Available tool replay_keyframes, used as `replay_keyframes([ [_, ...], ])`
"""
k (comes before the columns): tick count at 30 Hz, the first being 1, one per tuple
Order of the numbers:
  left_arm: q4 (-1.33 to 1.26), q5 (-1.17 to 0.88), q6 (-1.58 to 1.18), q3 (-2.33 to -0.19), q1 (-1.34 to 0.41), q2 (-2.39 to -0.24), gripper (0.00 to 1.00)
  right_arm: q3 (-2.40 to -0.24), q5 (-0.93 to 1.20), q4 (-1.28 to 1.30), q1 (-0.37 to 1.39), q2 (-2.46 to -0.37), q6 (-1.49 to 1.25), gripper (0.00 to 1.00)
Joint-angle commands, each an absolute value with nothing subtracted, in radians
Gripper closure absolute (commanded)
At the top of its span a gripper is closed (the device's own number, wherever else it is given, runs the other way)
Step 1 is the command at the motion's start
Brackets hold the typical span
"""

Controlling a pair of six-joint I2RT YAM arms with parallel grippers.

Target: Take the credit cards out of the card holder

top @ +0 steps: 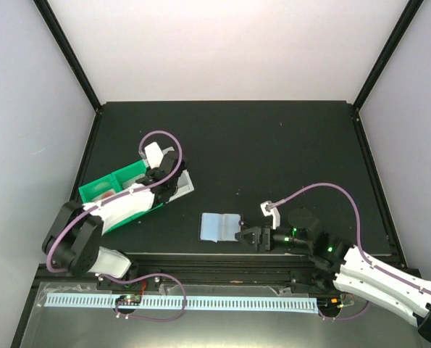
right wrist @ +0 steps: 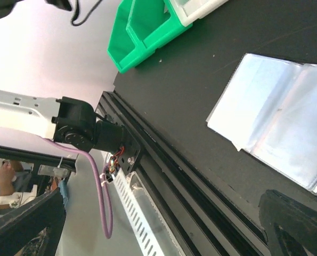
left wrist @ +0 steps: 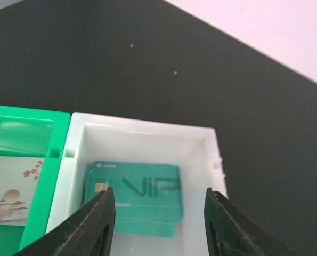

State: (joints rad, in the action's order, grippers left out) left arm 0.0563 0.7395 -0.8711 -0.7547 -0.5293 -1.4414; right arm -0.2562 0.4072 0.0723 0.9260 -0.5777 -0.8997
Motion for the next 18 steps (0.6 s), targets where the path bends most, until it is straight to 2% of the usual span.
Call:
replay_keyframes([
  [1,0.081,0.707,-0.787,-0.76,-0.523,-1.339,0.44,-0.261,0.356,0.099,0.93,-0.571,-0.919,0.0],
  [4,0.096,0.633,-0.709,-0.756,-0.523,-1.263,0.22,-0.271,0.317,0.147,0.93,-0.578,-0.932,0.0],
  [7,0.113,0.53,-0.617,-0.741,-0.522,-1.197,0.1,-0.297,0.259,0.214,0.93,-0.585,-0.926,0.0],
  [12,0.287,0.362,-0.531,-0.753,-0.521,-1.092,0.04,-0.324,0.218,0.254,0.93,-0.612,-0.9,0.0],
  [16,0.405,0.165,-0.488,-0.764,-0.522,-1.013,0.04,-0.324,0.186,0.26,0.93,-0.654,-0.898,0.0],
  [18,0.432,0.056,-0.469,-0.756,-0.521,-0.969,0.06,-0.324,0.188,0.249,0.93,-0.684,-0.891,0.04],
])
